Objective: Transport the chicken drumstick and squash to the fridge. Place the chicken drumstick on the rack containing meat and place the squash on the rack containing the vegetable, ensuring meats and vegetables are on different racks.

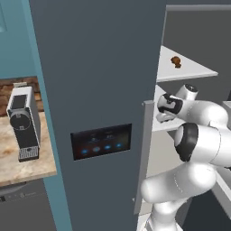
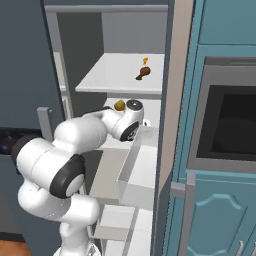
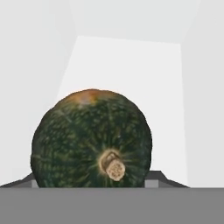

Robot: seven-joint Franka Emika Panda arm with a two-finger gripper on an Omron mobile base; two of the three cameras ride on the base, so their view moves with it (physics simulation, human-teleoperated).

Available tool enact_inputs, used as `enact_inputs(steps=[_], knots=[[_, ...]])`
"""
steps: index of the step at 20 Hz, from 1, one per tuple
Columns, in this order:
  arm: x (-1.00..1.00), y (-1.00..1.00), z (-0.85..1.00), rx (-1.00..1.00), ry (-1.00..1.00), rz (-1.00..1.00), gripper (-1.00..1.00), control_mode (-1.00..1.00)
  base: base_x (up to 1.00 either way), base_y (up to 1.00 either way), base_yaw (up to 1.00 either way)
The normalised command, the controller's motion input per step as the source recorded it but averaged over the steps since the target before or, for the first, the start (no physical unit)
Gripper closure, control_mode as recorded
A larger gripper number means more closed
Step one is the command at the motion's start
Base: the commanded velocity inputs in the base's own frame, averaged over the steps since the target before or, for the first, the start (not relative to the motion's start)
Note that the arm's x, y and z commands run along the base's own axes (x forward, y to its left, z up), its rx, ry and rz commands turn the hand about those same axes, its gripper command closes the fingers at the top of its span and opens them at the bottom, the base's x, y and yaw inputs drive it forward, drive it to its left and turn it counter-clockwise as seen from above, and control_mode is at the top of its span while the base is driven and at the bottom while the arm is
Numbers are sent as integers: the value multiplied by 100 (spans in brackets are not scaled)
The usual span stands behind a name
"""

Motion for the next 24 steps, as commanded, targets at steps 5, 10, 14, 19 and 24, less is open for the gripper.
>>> enact_inputs(steps=[5, 10, 14, 19, 24], knots=[[0, 0, -8, 0, -6, 0, -100, -100, 0, 0, 0], [-12, 0, 0, 0, -7, 0, -100, -100, 0, 0, 0], [-14, 0, 15, 0, -13, 0, -100, -100, 0, 0, 0], [-41, 34, 45, -4, -12, -9, -100, -100, 0, 0, 0], [-51, 0, 54, 0, -1, -13, -100, -100, 0, 0, 0]])
